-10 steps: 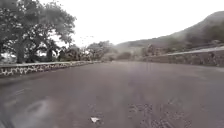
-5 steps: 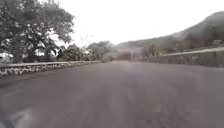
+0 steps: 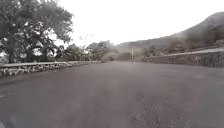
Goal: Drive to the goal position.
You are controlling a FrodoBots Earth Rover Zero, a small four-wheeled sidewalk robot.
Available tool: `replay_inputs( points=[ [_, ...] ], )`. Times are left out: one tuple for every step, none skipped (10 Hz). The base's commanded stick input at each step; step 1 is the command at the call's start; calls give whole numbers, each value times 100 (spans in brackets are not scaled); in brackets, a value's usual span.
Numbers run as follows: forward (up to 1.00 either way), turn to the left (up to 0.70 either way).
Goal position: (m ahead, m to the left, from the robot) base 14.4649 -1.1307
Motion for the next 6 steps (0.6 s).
replay_inputs(
  points=[
    [70,0],
    [70,0],
    [70,0],
    [70,0],
    [70,0],
    [70,0]
  ],
)
